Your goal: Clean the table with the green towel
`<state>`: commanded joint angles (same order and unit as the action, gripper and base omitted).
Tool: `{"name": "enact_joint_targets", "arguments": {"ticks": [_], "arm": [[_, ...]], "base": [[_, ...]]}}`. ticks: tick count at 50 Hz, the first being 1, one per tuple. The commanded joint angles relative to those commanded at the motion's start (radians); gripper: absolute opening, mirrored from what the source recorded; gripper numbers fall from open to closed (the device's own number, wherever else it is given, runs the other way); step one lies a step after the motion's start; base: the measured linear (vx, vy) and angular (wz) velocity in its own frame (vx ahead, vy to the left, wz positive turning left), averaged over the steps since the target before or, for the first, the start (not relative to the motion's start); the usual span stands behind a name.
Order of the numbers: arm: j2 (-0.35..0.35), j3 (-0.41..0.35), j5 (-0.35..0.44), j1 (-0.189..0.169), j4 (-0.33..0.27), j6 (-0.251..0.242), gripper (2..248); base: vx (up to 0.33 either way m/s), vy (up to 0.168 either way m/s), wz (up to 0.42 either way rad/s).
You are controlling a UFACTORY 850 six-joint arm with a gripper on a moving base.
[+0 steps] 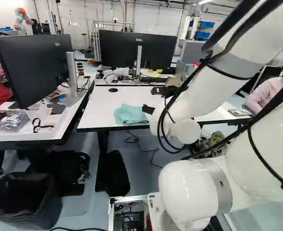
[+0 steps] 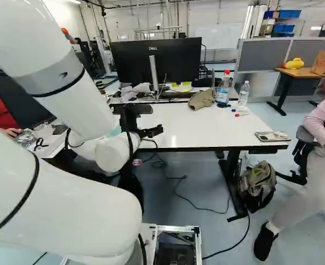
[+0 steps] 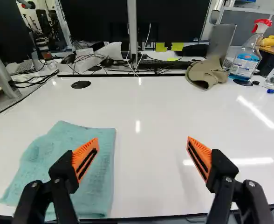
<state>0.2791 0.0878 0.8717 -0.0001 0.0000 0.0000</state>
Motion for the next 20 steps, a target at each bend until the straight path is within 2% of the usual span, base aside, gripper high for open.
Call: {"name": "enact_joint_targets", "arguments": {"ticks": [20], "arm": [[0.000,-0.001,0.001,0.000,0.000,0.000,247]], "base": [[0.000,0.000,0.000]]}}
